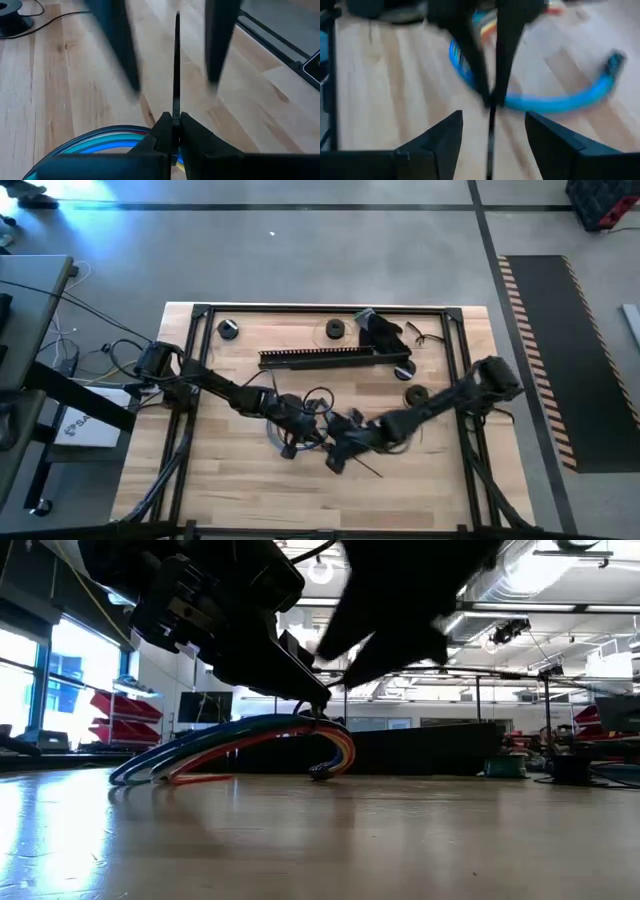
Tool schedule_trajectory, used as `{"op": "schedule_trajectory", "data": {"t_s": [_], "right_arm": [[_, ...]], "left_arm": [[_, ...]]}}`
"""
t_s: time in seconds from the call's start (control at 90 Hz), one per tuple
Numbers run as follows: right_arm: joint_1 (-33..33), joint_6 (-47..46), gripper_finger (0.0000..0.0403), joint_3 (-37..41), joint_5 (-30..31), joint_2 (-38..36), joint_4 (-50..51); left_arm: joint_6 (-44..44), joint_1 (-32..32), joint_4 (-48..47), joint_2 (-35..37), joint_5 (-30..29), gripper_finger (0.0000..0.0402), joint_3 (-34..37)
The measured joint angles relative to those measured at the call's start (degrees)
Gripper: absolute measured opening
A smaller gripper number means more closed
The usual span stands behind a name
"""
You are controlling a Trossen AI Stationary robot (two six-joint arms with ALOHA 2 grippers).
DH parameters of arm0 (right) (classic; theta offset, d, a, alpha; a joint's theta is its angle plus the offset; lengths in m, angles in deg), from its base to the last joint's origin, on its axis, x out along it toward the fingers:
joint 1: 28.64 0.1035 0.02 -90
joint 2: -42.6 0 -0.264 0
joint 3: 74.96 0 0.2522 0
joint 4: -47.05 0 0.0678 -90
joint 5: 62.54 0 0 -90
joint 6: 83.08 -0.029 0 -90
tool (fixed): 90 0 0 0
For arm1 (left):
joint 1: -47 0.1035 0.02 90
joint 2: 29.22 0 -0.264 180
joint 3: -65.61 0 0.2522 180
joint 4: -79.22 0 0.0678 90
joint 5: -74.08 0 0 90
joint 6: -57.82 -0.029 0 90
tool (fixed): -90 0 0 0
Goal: Ziptie cables
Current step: Wrap the black zip tie around the cables
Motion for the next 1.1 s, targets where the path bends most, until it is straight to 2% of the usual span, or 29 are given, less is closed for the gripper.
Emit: {"op": "schedule_trajectory", "data": {"t_s": [0.167, 0.644, 0.9, 1.1], "right_arm": [[-1.9, 2.5, 0.0159, 0.0, -5.4, 1.7, -0.9], [0.0, 1.7, 0.0009, 0.0, -5.5, -0.1, -0.6], [2.5, -5.0, 0.0000, 0.0, -5.9, 0.2, 4.3], [8.5, -14.9, 0.0000, 0.0, -6.5, 0.3, 8.5]], "left_arm": [[0.0, -0.1, -0.6, 0.0, 0.0, 0.0001, 0.0], [-0.4, -0.1, -3.5, 0.0, 0.1, 0.0001, -0.1], [-2.6, 0.3, -5.9, 0.0, 0.0, 0.0001, -0.1], [-5.1, 1.2, -9.7, 0.0, 0.0, 0.0001, 0.0]]}}
